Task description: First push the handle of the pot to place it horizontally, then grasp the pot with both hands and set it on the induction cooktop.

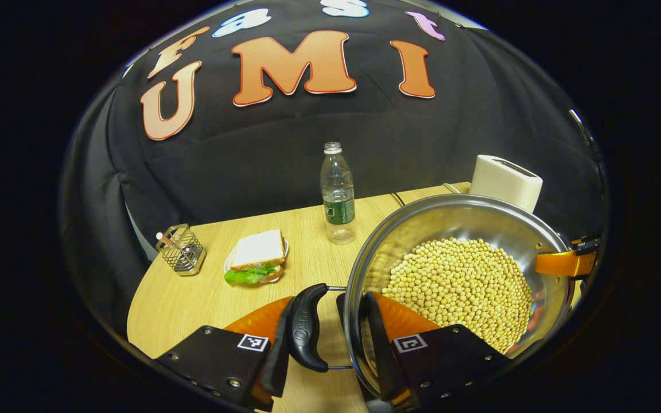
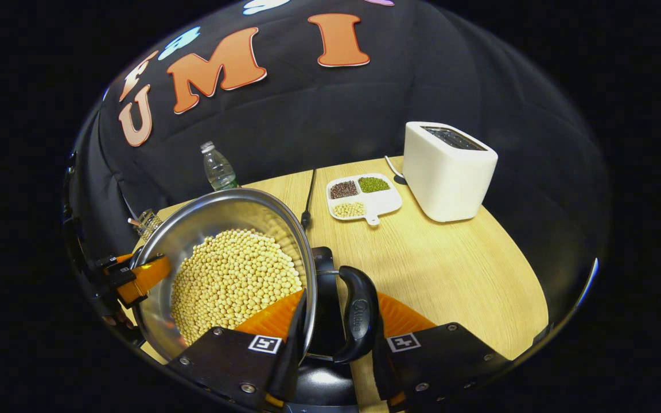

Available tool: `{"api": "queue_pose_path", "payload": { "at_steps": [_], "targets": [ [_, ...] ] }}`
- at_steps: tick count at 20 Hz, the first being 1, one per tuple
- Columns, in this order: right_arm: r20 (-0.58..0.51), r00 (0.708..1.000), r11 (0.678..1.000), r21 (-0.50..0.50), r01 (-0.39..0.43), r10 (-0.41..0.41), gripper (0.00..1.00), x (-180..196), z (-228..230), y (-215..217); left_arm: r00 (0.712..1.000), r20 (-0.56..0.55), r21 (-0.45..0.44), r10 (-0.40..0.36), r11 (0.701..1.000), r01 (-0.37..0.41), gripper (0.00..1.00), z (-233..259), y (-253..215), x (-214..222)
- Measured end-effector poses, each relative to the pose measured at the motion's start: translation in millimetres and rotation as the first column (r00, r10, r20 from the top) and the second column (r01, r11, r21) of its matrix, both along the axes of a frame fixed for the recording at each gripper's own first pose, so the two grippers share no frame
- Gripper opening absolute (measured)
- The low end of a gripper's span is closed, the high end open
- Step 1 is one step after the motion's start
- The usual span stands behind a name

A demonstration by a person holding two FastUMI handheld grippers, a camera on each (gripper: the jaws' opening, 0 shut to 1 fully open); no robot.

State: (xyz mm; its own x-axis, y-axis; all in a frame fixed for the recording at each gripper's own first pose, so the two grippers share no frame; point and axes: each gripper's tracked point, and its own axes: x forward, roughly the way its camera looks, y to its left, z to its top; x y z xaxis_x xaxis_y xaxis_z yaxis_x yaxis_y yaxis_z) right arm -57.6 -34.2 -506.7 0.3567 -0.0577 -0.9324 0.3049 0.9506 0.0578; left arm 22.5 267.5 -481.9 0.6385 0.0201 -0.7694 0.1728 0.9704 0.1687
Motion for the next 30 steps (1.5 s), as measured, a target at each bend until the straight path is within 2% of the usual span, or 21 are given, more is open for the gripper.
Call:
{"api": "queue_pose_path", "payload": {
  "at_steps": [5,10,12,13,14,16,17,18,21,24,26,30],
  "targets": [
    [-0.037,0.999,1.000,0.009,0.003,-0.002,0.52,-10,-12,0,0.999,-0.038,-0.006,0.020,1.000,-0.020,0.63,-6,-2,-4],
    [-0.035,0.998,0.998,0.047,0.045,-0.043,0.53,-5,-18,2,0.999,-0.042,-0.011,0.025,1.000,-0.026,0.63,-3,-3,-6],
    [-0.023,0.999,0.998,0.044,0.034,-0.033,0.56,-6,-19,-2,0.999,-0.041,-0.028,0.031,0.999,-0.032,0.64,-1,-5,-7],
    [-0.019,1.000,0.999,0.042,0.024,-0.023,0.54,-6,-18,-2,0.998,-0.048,-0.023,0.031,0.999,-0.032,0.65,2,-4,-9],
    [-0.006,1.000,0.999,0.032,0.012,-0.012,0.61,-4,-16,-3,0.998,-0.047,-0.012,0.031,0.999,-0.032,0.66,8,-1,-10],
    [0.040,0.999,1.000,-0.014,0.009,-0.008,0.66,6,-5,-11,0.999,-0.032,-0.011,0.038,0.999,-0.038,0.72,20,3,-8],
    [0.067,0.998,0.999,-0.038,0.008,-0.005,0.70,10,5,-15,0.999,-0.019,-0.015,0.047,0.999,-0.047,0.80,30,6,-7],
    [0.092,0.996,0.998,-0.058,0.006,-0.001,0.75,15,15,-18,0.999,-0.007,-0.024,0.054,0.998,-0.054,0.81,38,6,-9],
    [0.182,0.983,0.993,-0.119,-0.006,0.028,0.85,30,51,-29,0.995,0.082,-0.014,0.059,0.998,-0.058,0.81,93,17,-8],
    [0.287,0.955,0.984,-0.177,-0.028,0.079,0.93,46,100,-32,0.968,0.249,0.030,0.043,0.998,-0.052,0.80,186,29,0],
    [0.356,0.927,0.979,-0.201,-0.042,0.113,0.94,55,135,-27,0.931,0.363,0.042,0.038,0.997,-0.057,0.80,257,36,-2],
    [0.487,0.856,0.969,-0.241,-0.059,0.173,0.94,70,212,-17,0.846,0.527,-0.028,0.079,0.997,-0.076,0.79,374,36,-14]
  ]
}}
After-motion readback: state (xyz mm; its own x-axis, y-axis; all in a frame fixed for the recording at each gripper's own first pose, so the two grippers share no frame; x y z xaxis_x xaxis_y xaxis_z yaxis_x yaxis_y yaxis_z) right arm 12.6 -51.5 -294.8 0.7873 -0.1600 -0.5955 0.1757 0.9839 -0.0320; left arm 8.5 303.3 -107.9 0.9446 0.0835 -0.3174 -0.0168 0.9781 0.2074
